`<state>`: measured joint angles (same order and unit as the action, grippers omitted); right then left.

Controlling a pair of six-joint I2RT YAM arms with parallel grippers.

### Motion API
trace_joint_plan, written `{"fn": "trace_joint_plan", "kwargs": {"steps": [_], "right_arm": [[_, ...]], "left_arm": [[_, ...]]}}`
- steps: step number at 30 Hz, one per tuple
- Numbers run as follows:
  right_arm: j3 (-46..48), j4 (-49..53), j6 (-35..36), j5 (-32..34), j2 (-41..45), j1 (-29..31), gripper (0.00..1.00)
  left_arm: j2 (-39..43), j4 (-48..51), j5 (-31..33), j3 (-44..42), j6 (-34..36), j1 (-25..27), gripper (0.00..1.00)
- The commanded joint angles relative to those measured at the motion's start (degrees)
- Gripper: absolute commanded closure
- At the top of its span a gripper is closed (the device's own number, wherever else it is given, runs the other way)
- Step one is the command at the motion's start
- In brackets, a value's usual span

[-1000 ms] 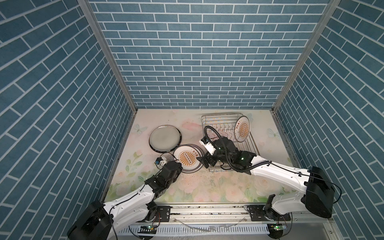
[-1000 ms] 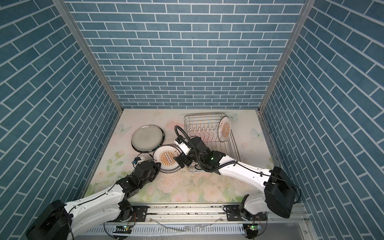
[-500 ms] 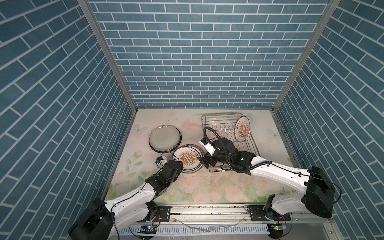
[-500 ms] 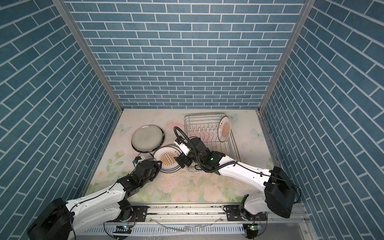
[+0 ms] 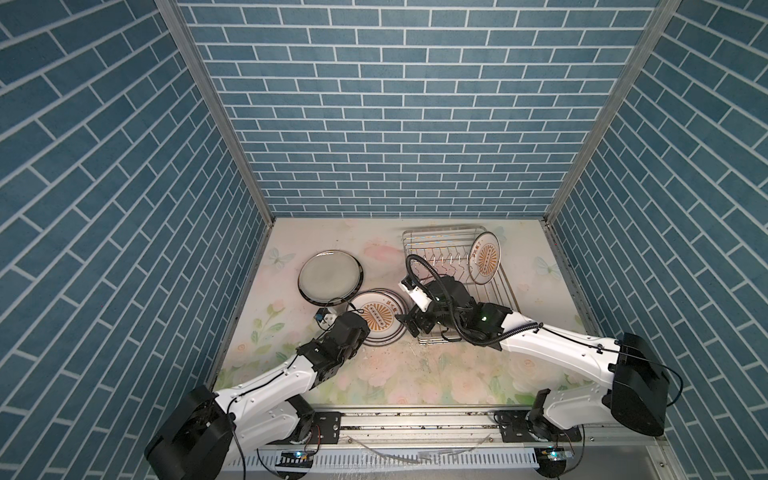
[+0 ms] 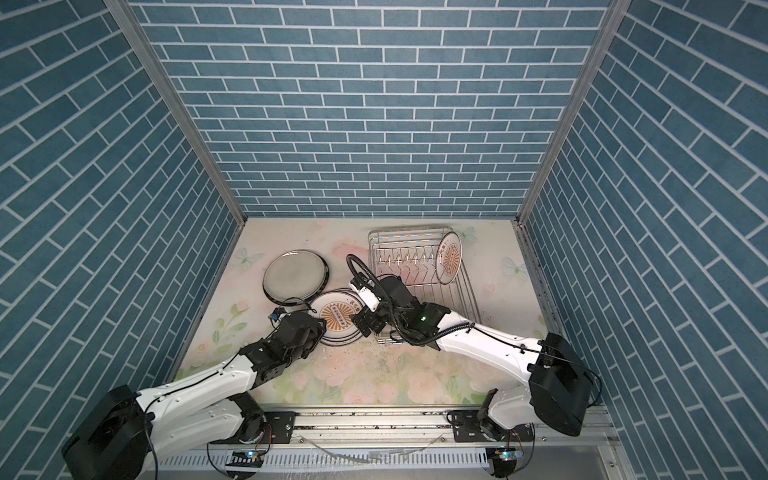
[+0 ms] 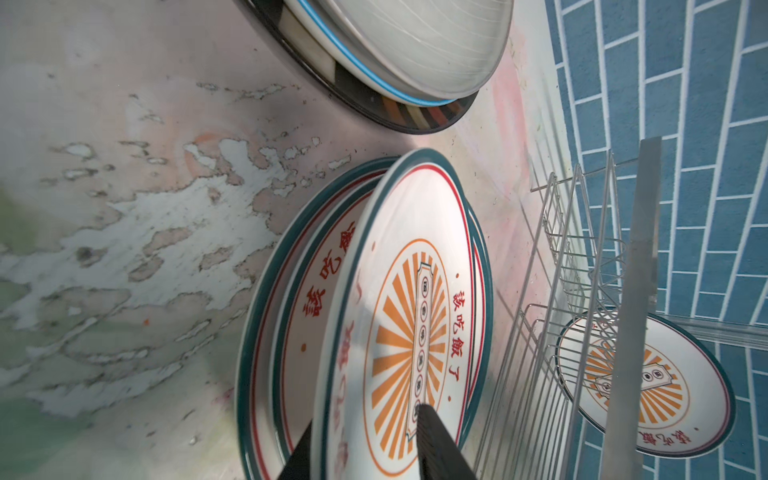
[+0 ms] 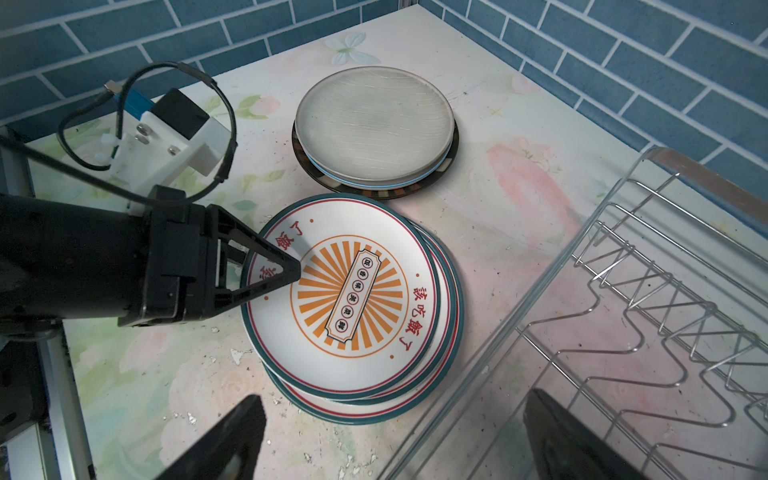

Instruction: Unload the plates from the dish rack

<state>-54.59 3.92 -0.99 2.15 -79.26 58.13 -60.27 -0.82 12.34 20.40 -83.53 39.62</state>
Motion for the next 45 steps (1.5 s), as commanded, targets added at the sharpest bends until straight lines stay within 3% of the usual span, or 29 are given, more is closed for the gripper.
{"fn": "trace_joint_plan", "kwargs": {"steps": [1,18,25,45], "right_arm": [[-1.9,0.6,2.2,1.2,0.5,0.5,0.02],[-0.7,-0.1,2.4,2.1,2.3,0.5,0.02],[-0.4,-0.5,2.7,2.7,2.7,0.6,0.02],[1.1,-1.6,2.4,4.0,5.1,0.5,0.02]], "left_arm": [[-1.3,2.5,0.2,2.0,1.0,-0.2,0.63],[-5.3,7.7,1.6,5.2,-1.6,-0.2,0.61],[-6.4,15.7,3.8,9.1,-1.7,-0.2,0.61],[-6.5,17.9,5.3,10.1,-1.3,-0.2,0.61]]}}
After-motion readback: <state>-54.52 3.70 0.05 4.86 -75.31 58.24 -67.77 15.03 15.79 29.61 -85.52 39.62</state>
